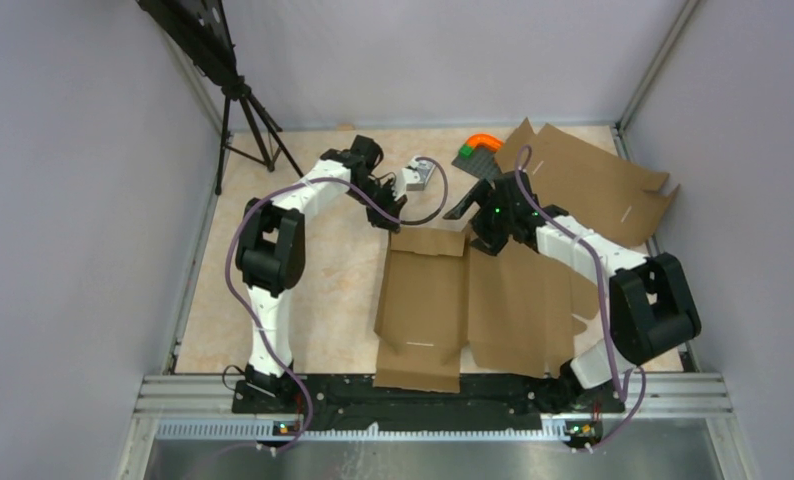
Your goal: Fold the paper box
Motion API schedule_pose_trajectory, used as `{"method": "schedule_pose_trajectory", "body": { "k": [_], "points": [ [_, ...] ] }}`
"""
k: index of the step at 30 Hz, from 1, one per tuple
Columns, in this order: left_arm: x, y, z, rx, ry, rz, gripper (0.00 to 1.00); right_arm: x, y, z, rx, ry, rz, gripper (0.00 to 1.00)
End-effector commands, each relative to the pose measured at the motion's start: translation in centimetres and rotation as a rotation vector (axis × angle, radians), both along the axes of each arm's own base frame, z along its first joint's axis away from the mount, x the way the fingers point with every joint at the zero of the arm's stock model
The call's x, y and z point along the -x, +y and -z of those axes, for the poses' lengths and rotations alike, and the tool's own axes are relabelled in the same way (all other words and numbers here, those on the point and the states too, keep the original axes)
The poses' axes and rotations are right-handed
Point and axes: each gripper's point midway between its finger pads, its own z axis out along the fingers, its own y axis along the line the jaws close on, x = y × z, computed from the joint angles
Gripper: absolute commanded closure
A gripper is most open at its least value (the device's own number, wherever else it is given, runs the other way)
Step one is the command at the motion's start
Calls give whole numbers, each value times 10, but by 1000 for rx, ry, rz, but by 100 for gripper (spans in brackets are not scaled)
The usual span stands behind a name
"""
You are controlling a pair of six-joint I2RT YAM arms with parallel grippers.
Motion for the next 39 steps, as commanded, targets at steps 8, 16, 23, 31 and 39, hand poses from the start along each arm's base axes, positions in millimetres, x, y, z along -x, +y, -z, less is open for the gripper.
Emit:
{"method": "schedule_pose_trajectory", "body": {
  "k": [8, 16, 23, 31, 39],
  "points": [
    [5, 4, 6, -42, 2, -3, 92, -26, 17, 7, 66, -95, -53, 2],
    [7, 2, 6, -47, 1, 2, 92, -34, 38, 2, -71, -171, -72, 3],
    [9, -4, 6, -46, 0, 15, 92, -33, 53, 4, -174, -173, -81, 5],
    [11, -7, 7, -54, 2, 23, 92, -31, 69, 3, -311, -116, -31, 7],
    [14, -9, 7, -62, 4, 24, 91, -28, 63, -3, -441, -77, 135, 7]
  ]
}}
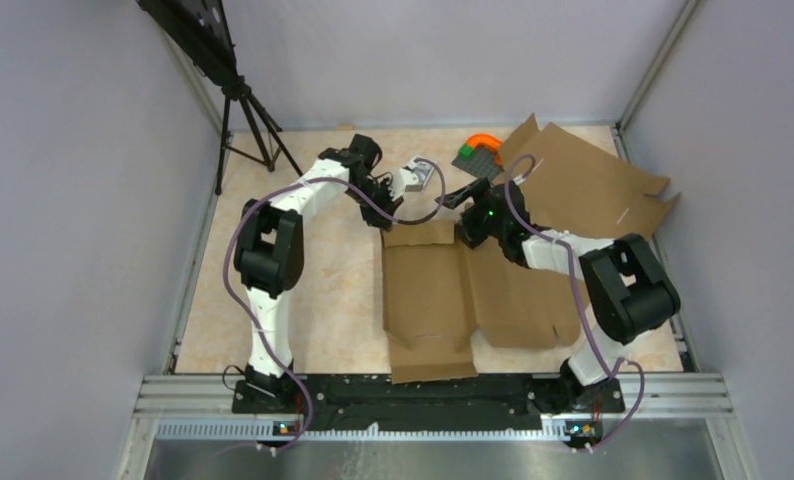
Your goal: Fold the paper box
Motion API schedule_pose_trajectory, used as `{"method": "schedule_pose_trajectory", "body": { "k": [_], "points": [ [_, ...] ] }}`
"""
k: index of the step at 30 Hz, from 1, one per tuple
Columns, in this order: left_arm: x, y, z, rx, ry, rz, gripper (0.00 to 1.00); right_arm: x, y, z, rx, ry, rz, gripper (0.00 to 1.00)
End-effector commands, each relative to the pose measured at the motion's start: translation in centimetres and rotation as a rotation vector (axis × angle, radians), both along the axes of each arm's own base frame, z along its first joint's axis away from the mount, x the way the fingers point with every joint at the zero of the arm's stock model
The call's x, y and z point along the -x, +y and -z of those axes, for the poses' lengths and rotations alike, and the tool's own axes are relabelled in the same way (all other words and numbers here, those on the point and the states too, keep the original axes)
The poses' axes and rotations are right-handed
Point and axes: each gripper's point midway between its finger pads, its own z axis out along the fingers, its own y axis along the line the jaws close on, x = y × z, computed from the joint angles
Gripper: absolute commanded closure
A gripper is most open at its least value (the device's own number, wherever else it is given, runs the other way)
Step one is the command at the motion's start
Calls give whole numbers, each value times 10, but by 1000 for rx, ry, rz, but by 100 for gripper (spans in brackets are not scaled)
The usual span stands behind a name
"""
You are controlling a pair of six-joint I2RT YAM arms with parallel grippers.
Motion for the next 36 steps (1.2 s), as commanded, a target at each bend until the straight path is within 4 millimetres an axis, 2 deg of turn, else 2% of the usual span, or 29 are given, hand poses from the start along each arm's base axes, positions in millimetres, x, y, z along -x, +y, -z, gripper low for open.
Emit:
{"method": "schedule_pose_trajectory", "body": {
  "k": [1, 3, 5, 7, 13, 17, 22, 25, 29, 31, 33, 36],
  "points": [
    [20, -27, 3, 46, 40, 65, 91, 20, 28, -21, -220, 45, 15, 7],
    [20, -28, 2, 48, 43, 64, 91, 17, 32, -30, -203, 27, 10, 7],
    [19, -28, 3, 41, 44, 53, 91, 13, 35, -30, -85, 33, -27, 8],
    [14, -25, 3, 22, 38, 29, 91, 21, 27, -12, 116, 124, -62, 8],
    [12, -23, 5, -4, 47, 9, 92, 28, -2, -4, 480, 244, -105, 9],
    [11, -22, 6, -11, 45, 5, 92, 28, -8, -19, 515, 185, -123, 10],
    [11, -21, 8, -19, 47, 1, 92, 38, 8, -35, 454, 143, -279, 6],
    [10, -21, 7, -19, 42, -3, 92, 46, 13, -33, 455, 171, -377, 6],
    [8, -18, 7, -32, 36, -12, 92, 49, -4, -28, 578, 190, -408, 4],
    [7, -17, 7, -41, 32, -17, 93, 53, -4, -26, 604, 176, -476, 2],
    [6, -16, 8, -44, 29, -19, 93, 62, -4, -21, 625, 188, -562, 1],
    [6, -16, 6, -44, 23, -20, 93, 74, -14, -10, 668, 219, -612, 1]
  ]
}}
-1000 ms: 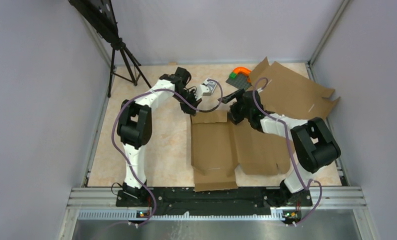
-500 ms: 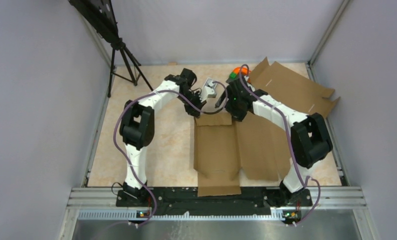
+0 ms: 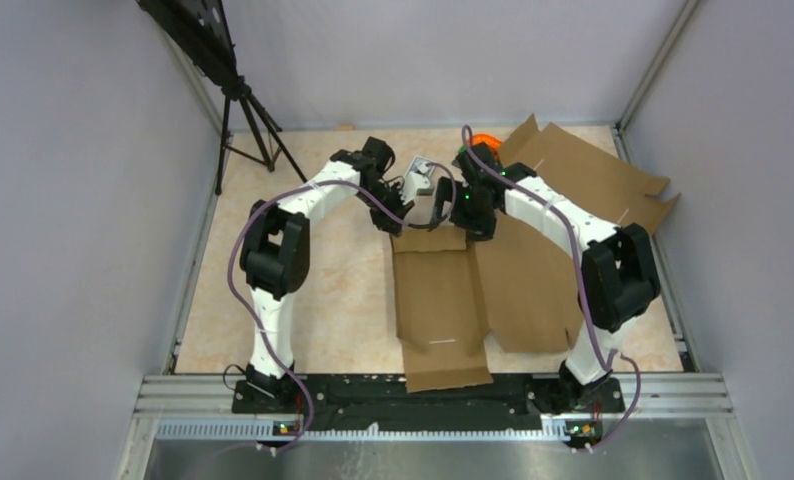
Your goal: Fold the paper box
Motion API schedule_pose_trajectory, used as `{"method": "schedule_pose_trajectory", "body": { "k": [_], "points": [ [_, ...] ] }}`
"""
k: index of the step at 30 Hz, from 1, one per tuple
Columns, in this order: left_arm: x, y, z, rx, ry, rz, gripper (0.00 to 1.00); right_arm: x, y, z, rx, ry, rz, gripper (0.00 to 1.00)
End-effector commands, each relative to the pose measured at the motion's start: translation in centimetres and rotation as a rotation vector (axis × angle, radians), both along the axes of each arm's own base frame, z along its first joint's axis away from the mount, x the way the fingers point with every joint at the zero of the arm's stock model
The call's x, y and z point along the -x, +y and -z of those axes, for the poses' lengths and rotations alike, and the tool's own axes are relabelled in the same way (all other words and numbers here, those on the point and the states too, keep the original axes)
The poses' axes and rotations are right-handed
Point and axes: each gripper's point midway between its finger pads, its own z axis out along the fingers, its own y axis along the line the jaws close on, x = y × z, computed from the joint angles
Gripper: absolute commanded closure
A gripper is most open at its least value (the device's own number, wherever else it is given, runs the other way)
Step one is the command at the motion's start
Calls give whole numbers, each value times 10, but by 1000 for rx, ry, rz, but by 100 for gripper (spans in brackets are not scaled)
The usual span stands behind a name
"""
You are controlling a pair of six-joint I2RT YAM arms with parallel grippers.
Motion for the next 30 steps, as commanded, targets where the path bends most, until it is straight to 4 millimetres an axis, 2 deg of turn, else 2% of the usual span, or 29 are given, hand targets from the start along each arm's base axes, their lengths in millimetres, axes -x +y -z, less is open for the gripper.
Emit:
{"method": "schedule_pose_trajectory", "body": {
  "k": [1, 5, 7, 9, 11, 12, 14, 18, 22, 24, 25, 28, 30],
  "points": [
    [-9, 3, 8, -32, -14, -22, 93, 23, -10, 5, 47, 47, -144, 1],
    [-10, 3, 6, -34, -25, -28, 93, 28, -10, -18, -90, -61, -208, 1],
    [-12, 3, 5, -35, -32, -34, 93, 18, -21, -35, -122, -158, -199, 2],
    [-13, 2, 5, -39, -38, -42, 93, 9, -27, -46, -128, -243, -232, 7],
    [-13, 3, 3, -41, -45, -43, 93, -3, -33, -53, -91, -320, -260, 16],
    [-18, 10, 5, -81, -69, -59, 93, -10, -37, -53, -53, -348, -265, 17],
    [-14, 5, 4, -46, -60, -49, 93, -25, -49, -53, 41, -394, -264, 21],
    [-14, 5, 5, -49, -57, -51, 93, -45, -62, -64, 167, -574, -362, 20],
    [-13, 5, 6, -52, -56, -55, 93, -62, -71, -74, 283, -812, -472, 25],
    [-13, 6, 7, -54, -55, -56, 93, -66, -70, -77, 279, -907, -548, 25],
    [-13, 6, 7, -53, -56, -54, 93, -65, -63, -77, 222, -937, -620, 24],
    [-13, 5, 7, -51, -54, -55, 93, -70, -54, -77, 161, -946, -787, 25],
    [-13, 5, 7, -49, -57, -51, 92, -63, -44, -68, 139, -957, -948, 25]
  ]
}}
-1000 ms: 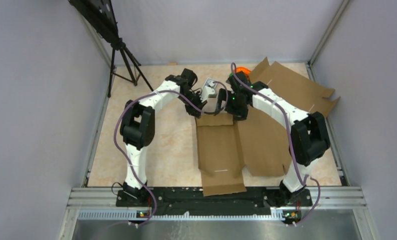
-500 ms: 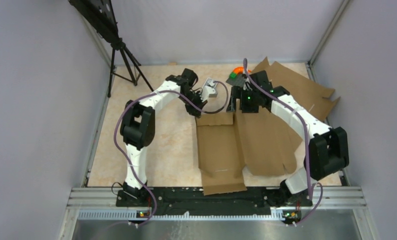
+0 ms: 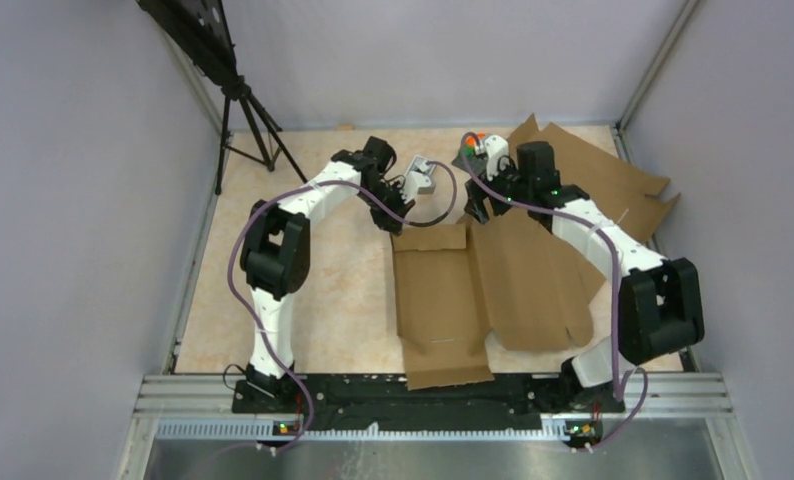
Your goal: Fold the paper box
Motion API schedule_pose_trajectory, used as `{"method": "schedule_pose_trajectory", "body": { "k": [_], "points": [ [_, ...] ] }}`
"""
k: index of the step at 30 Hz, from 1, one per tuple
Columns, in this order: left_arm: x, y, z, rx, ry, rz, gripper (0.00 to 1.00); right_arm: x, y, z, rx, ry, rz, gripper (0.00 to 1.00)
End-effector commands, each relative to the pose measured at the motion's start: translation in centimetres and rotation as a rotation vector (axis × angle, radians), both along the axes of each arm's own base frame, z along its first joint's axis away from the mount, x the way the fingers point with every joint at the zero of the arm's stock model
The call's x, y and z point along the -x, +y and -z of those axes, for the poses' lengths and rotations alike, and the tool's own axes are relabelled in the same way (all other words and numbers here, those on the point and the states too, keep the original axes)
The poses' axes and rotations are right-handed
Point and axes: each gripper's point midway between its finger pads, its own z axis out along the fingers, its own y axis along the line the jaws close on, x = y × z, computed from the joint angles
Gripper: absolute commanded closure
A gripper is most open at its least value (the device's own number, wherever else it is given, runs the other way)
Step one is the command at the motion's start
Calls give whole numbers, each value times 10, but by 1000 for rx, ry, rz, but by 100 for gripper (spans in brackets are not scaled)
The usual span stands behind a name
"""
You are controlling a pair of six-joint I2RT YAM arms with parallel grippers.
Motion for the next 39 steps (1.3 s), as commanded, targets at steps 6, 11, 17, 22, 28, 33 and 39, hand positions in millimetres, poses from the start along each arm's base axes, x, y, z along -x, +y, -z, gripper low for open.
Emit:
{"method": "schedule_pose_trajectory", "body": {
  "k": [6, 11, 17, 22, 28, 33, 39],
  "points": [
    [-10, 6, 2, -36, -64, -9, 92, 2, 35, -2, 115, -170, -634, 29],
    [-9, 6, -1, -34, -67, -8, 92, 9, 40, 24, 170, -170, -754, 32],
    [-9, 6, -3, -34, -71, -8, 92, 6, 53, 42, 185, -181, -814, 34],
    [-8, 5, -1, -35, -66, -6, 92, 9, 60, 64, 218, -122, -877, 35],
    [-8, 6, 0, -43, -66, -5, 92, 4, 57, 84, 291, -106, -888, 43],
    [-7, 5, 0, -45, -69, -2, 92, 0, 48, 95, 365, -110, -878, 52],
    [-5, 2, 0, -52, -74, 8, 92, 3, 48, 105, 429, -108, -902, 55]
  ]
}}
